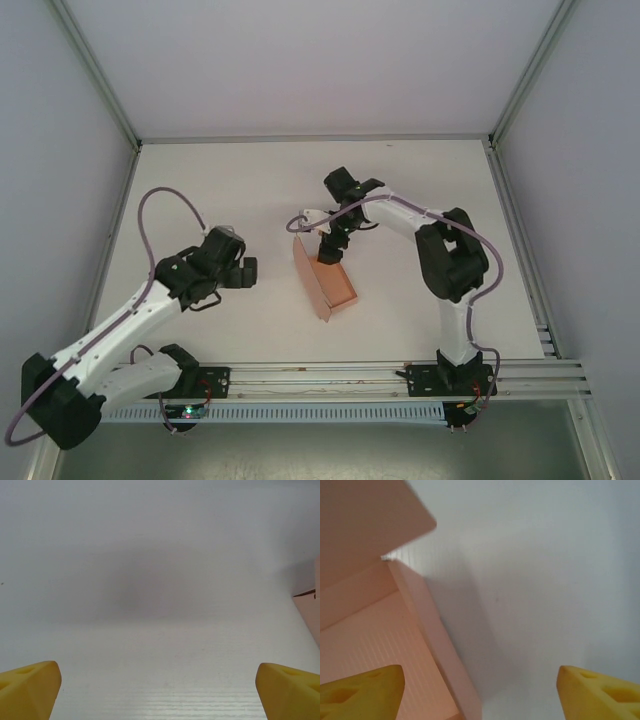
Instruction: Assemble paper box
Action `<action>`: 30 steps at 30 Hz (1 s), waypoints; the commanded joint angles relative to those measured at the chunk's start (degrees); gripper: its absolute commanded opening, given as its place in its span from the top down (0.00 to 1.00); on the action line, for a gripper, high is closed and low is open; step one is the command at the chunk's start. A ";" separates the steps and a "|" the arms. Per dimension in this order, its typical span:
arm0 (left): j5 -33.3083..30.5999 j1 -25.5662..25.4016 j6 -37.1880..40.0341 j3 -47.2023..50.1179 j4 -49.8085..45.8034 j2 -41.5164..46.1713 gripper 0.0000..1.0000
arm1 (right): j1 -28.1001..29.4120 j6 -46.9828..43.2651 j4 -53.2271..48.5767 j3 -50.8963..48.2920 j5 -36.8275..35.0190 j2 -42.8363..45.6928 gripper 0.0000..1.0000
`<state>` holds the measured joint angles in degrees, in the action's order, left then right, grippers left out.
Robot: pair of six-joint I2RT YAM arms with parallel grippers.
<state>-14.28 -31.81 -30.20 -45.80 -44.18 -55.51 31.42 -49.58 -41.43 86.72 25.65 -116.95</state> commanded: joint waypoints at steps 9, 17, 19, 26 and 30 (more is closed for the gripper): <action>-3.30 -0.07 -4.25 1.71 -0.51 5.45 0.00 | 3.20 9.74 4.13 0.68 -5.52 -2.26 0.79; -7.54 -0.07 -6.24 -1.02 -1.61 5.13 0.00 | 3.95 43.15 18.49 -11.18 -18.43 6.28 0.98; -9.98 -0.10 -7.77 -1.55 -2.20 5.47 0.00 | 4.88 55.02 22.68 -16.65 -24.73 9.82 0.97; -11.47 -0.03 -8.06 -2.38 -1.91 5.67 0.00 | 11.80 84.21 26.83 -30.37 -41.15 19.76 0.88; -5.80 -0.13 -4.33 -1.47 1.26 5.07 0.00 | 16.26 93.88 28.09 -34.69 -45.18 23.41 0.79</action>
<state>-22.17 -31.81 -36.42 -46.76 -44.45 -50.22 45.54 30.28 -15.94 54.26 -11.84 -96.27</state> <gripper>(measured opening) 0.998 0.194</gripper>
